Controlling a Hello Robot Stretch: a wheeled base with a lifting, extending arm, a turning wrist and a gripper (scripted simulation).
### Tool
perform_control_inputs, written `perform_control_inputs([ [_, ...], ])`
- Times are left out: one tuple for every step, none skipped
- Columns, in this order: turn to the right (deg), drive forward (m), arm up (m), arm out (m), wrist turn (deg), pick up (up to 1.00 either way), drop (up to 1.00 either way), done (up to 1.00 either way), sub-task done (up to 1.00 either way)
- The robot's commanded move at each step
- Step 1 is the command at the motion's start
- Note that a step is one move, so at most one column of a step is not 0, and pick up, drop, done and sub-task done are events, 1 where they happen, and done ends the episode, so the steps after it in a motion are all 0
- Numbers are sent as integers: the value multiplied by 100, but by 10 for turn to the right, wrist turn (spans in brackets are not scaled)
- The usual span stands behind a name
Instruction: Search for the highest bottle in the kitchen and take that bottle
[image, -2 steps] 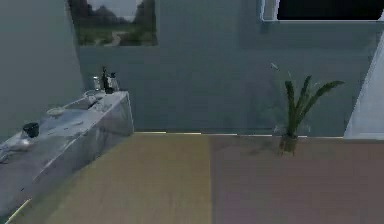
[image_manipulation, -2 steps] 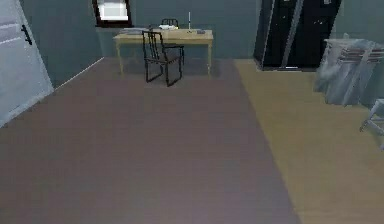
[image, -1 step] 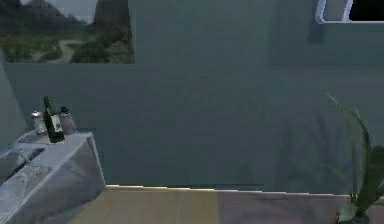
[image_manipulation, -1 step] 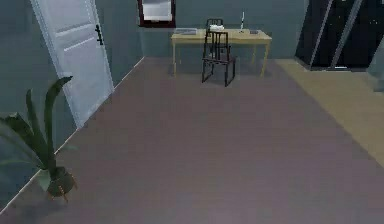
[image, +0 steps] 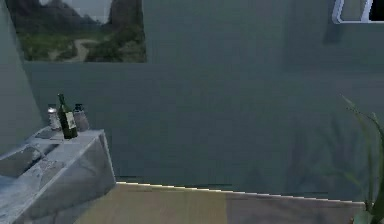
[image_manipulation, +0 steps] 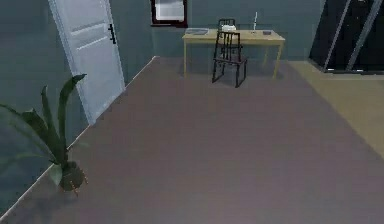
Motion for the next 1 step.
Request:
perform_control_inputs([
  [0,75,0,0,0,0,0,0,0],
])
